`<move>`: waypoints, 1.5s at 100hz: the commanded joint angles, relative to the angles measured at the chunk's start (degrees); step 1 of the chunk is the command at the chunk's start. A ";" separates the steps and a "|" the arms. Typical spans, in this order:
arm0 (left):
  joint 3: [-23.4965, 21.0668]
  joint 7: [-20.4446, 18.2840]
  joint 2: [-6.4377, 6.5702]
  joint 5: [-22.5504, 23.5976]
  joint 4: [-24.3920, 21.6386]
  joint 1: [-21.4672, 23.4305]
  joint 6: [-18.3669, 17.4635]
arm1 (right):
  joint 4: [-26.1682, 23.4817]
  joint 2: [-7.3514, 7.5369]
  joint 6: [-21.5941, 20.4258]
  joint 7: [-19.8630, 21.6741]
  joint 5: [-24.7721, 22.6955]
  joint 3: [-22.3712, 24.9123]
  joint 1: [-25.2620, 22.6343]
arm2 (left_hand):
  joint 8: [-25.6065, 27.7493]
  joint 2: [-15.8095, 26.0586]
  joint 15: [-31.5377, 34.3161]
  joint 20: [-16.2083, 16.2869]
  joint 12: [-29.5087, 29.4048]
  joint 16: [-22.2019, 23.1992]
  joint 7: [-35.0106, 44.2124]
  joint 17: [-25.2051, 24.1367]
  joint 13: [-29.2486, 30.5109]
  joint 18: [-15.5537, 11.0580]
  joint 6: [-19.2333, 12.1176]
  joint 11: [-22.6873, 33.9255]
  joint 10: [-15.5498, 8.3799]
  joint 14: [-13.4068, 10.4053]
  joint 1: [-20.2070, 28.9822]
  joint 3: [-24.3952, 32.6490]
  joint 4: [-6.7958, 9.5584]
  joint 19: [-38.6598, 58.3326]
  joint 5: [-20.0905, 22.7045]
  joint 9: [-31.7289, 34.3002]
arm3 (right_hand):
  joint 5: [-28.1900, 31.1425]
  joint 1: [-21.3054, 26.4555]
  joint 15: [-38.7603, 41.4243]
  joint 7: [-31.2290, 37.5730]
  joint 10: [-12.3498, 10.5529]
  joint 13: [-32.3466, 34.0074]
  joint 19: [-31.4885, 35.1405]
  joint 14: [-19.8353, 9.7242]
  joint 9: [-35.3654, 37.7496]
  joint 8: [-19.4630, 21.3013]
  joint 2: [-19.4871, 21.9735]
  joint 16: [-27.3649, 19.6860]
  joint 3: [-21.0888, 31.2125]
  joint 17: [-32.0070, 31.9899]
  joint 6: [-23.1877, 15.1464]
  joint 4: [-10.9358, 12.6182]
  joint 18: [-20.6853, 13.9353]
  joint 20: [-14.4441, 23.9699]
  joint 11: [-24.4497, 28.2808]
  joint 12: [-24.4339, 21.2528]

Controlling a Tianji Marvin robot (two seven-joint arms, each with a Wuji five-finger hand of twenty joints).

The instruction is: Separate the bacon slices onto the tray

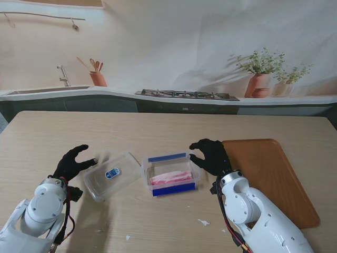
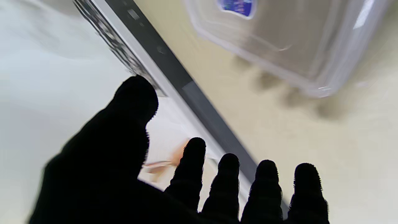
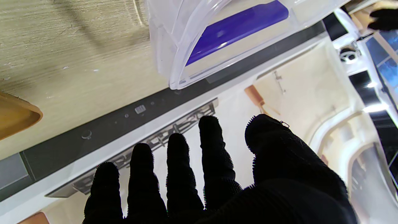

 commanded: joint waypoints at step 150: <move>24.25 -12.35 4.97 17.34 4.03 -11.31 -11.69 | 1.18 0.08 -2.35 1.06 -1.43 -1.15 0.64 | -4.30 5.30 -2.72 -6.89 -1.15 -2.34 -8.06 0.42 -3.51 -0.99 9.73 -7.50 -0.73 -4.34 -5.80 -22.35 2.67 2.75 -5.81 -3.16 | -0.88 -1.69 -1.27 -0.28 -3.16 -0.37 -1.37 -2.03 0.67 0.85 -0.98 -0.58 3.26 -0.21 -2.32 1.78 -1.51 0.63 0.31 0.05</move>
